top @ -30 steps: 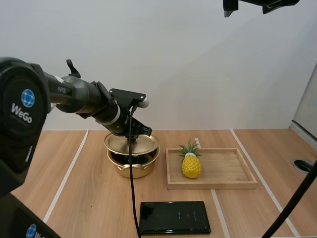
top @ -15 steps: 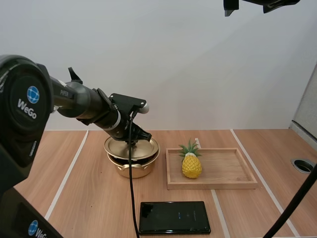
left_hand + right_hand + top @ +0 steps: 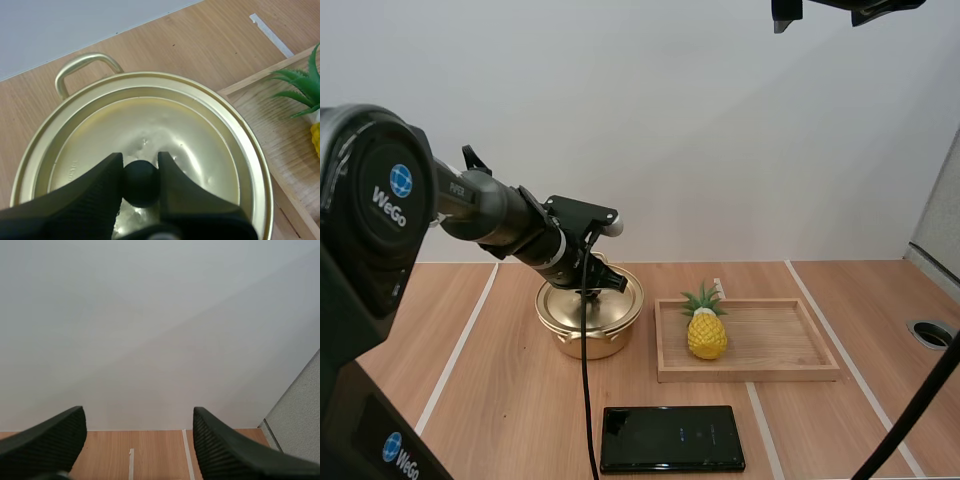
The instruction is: Open the pot, put the grape inside, and close it
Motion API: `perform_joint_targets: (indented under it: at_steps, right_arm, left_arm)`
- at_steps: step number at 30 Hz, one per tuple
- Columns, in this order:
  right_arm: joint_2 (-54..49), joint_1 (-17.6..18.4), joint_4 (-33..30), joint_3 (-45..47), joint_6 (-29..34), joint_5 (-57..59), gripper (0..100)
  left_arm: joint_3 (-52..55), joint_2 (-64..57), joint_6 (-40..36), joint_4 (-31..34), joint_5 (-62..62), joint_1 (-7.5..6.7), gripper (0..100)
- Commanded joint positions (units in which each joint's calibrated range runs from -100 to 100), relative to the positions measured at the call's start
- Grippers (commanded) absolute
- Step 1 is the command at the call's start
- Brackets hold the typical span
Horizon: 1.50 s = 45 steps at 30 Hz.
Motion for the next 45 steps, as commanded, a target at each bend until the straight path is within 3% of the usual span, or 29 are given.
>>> perform_joint_targets:
  at_steps: [1,18,23,26,29,31,45]
  right_arm:
    - [-0.83,-0.25,0.09,-0.92,-0.47,0.00,100]
    - [-0.83,-0.25,0.09,-0.92,-0.45,0.00,100]
    - [-0.83,-0.25,0.09,-0.92,-0.45,0.00,100]
    - [-0.83,-0.25,0.09,-0.92,-0.45,0.00,100]
    - [-0.83,-0.25,0.09,-0.92,-0.45,0.00,100]
    - [-0.83,-0.25,0.20,-0.92,-0.45,0.00,100]
    - [-0.83,-0.25,0.20,-0.92,-0.45,0.00,100]
  left_arm:
    - [0.54,1.67,0.35,0.67,0.56,-0.06,0]
    - [0.54,1.67,0.01,1.83,6.73,-0.06,2]
    - [0.54,1.67,-0.07,1.92,9.89,-0.06,22]
    - [0.54,1.67,-0.07,1.92,12.00,-0.06,42]
    - [0.54,1.67,-0.07,1.92,13.20,-0.06,73]
    - [0.54,1.67,-0.07,1.92,13.18,-0.06,100]
    - [0.54,1.67,-1.14,2.33,8.38,-0.06,100]
